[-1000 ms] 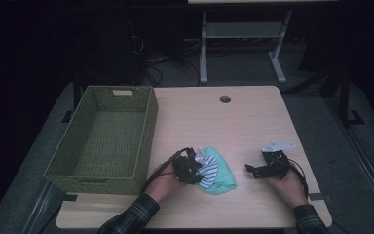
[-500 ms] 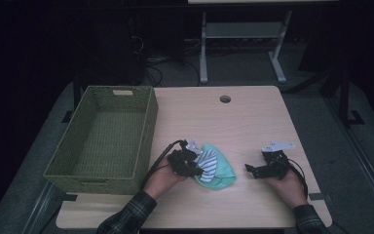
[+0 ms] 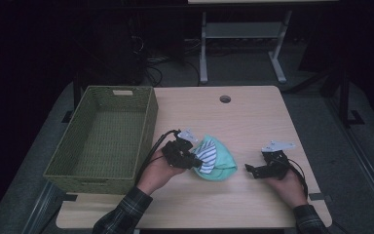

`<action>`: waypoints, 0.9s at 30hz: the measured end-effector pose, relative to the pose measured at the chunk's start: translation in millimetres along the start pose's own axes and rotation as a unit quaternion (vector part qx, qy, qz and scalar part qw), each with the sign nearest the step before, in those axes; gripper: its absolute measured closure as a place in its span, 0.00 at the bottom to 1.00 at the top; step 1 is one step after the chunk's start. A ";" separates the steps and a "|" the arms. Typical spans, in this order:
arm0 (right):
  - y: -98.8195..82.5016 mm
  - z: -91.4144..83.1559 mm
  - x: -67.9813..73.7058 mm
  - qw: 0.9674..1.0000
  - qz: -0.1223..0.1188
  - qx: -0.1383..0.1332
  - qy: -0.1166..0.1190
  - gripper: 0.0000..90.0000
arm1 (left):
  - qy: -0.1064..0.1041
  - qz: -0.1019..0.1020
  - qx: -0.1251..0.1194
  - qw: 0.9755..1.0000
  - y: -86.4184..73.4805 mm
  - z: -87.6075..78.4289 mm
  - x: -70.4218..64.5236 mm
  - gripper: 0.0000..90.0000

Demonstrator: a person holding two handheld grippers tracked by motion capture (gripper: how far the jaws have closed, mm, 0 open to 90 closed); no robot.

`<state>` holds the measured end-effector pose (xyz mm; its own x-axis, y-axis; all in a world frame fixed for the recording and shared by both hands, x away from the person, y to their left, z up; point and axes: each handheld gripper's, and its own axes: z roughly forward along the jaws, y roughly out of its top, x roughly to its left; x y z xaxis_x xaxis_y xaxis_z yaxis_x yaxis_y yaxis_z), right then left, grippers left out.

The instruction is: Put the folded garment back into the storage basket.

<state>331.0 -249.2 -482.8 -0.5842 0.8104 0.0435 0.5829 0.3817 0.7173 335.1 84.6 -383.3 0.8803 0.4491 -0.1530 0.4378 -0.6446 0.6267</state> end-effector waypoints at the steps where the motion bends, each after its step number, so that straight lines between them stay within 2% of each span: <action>1: 0.0 0.2 -0.1 1.000 -0.001 -0.001 0.000 0.10 | 0.001 -0.001 0.000 1.000 1.6 -3.5 0.2 0.82; 9: 0.0 0.2 0.0 1.000 -0.001 -0.001 0.000 0.10 | 0.006 0.007 0.002 1.000 13.6 -28.3 4.8 0.82; 18: 1.0 1.5 0.6 1.000 0.000 0.008 -0.002 0.04 | 0.018 -0.004 -0.014 1.000 20.9 -54.6 13.3 0.82; 27: 1.1 1.9 1.0 1.000 0.003 0.008 -0.001 0.03 | 0.047 -0.011 -0.029 0.998 24.0 -88.8 25.3 0.82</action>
<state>332.2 -247.2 -483.2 -0.5805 0.8130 0.0465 0.5947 0.3842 0.7063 351.6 135.4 -304.3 0.8484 0.5204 -0.0976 0.4434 -0.5975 0.6681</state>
